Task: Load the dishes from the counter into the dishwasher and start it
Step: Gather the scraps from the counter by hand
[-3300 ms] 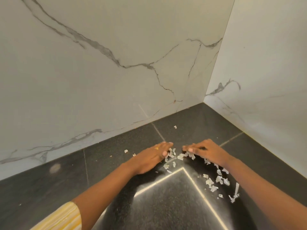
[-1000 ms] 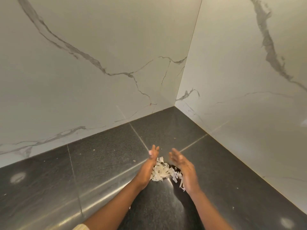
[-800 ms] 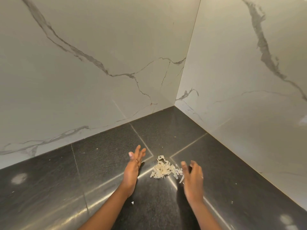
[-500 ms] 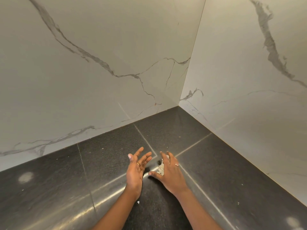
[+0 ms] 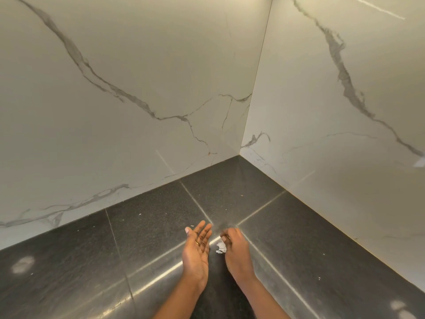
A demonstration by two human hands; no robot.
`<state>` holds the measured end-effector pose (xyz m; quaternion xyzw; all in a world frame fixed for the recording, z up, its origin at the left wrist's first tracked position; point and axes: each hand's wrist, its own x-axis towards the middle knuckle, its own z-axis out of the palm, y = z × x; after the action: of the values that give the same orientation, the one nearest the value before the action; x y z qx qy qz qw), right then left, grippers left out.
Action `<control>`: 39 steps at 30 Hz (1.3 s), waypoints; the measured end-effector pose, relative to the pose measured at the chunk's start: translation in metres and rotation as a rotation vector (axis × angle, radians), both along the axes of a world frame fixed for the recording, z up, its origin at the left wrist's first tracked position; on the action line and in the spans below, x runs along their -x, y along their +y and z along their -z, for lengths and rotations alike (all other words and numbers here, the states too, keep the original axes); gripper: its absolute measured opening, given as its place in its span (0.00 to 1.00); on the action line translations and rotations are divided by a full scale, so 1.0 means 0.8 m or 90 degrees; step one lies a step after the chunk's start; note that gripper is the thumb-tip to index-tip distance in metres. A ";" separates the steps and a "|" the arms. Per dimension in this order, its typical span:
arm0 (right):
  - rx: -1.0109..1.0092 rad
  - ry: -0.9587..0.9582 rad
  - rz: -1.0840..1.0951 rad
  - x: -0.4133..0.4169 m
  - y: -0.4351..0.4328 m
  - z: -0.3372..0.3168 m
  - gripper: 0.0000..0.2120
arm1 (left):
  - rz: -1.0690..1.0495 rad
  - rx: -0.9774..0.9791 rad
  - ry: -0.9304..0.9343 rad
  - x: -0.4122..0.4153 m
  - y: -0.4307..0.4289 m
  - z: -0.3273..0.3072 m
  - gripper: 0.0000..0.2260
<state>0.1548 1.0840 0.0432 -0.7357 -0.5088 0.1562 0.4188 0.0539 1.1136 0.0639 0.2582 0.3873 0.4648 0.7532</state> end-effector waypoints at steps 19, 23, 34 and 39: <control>-0.038 0.216 -0.127 0.055 -0.055 -0.034 0.26 | -0.050 0.300 -0.381 0.014 -0.029 0.009 0.19; 0.029 0.085 0.072 -0.008 -0.042 -0.018 0.18 | -0.133 0.286 -0.353 0.031 -0.006 0.005 0.18; 0.273 -0.276 -0.290 -0.023 0.018 -0.006 0.26 | -0.217 0.237 -0.389 0.086 0.011 0.010 0.18; 0.273 -0.187 -0.479 0.008 -0.030 0.000 0.21 | -0.233 0.232 -0.403 0.095 0.003 0.003 0.18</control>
<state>0.1484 1.0602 0.0436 -0.5844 -0.7506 0.2934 0.0949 -0.0217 1.1159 0.0614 -0.1086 0.2519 0.5714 0.7735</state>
